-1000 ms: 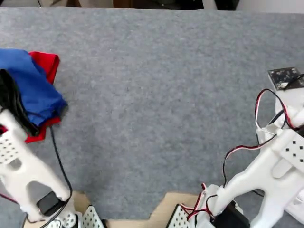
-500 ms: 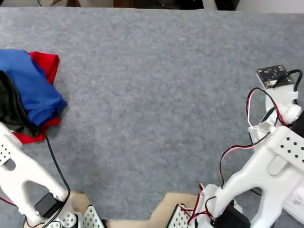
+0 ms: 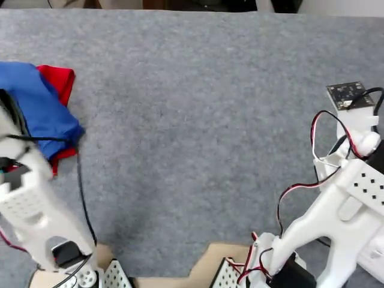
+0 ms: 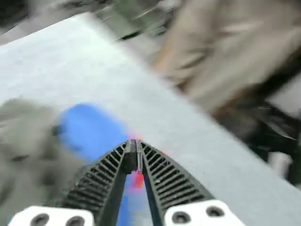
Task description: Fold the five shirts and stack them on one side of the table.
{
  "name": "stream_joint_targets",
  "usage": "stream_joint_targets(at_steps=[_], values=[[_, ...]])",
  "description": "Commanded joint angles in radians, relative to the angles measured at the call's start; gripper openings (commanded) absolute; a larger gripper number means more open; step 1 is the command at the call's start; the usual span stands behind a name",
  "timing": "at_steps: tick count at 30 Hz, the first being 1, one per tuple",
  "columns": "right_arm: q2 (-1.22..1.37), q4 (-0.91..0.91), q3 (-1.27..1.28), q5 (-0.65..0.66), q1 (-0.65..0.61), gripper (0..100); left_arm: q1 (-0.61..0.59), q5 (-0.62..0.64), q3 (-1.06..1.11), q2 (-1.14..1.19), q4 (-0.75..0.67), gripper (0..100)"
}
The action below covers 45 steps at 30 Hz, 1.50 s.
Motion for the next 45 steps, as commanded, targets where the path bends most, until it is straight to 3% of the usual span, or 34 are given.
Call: stream_joint_targets(at_steps=[1,5,8,11,15,23,28,33,40,45], values=[[-0.025,0.015,-0.001,-0.006,-0.015,37.5,0.184,0.015,-0.005,-0.091,0.009,2],[-0.027,0.015,0.001,-0.006,-0.013,37.5,0.172,0.015,0.109,-0.088,0.009,2],[-0.022,0.015,0.002,-0.006,-0.013,37.5,0.061,0.000,0.276,-0.077,0.009,3],[-0.022,0.011,0.002,-0.006,-0.013,37.5,-0.051,-0.126,0.433,-0.053,0.002,11],[-0.021,0.008,0.002,-0.003,-0.018,37.5,-0.213,-0.152,0.578,0.044,-0.141,16],[-0.021,0.009,0.002,-0.009,-0.091,37.5,-0.451,-0.164,0.609,0.209,-0.316,29],[-0.021,0.009,0.002,-0.009,-0.111,37.5,-0.477,-0.221,0.628,0.360,-0.420,30],[-0.021,0.009,0.002,-0.008,-0.111,37.5,-0.480,-0.218,0.612,0.453,-0.476,24],[-0.021,0.009,0.001,-0.008,-0.111,37.5,-0.440,-0.218,0.334,0.437,-0.402,1],[-0.021,0.009,0.001,-0.009,-0.111,37.5,-0.390,-0.218,0.021,0.437,-0.226,2]])
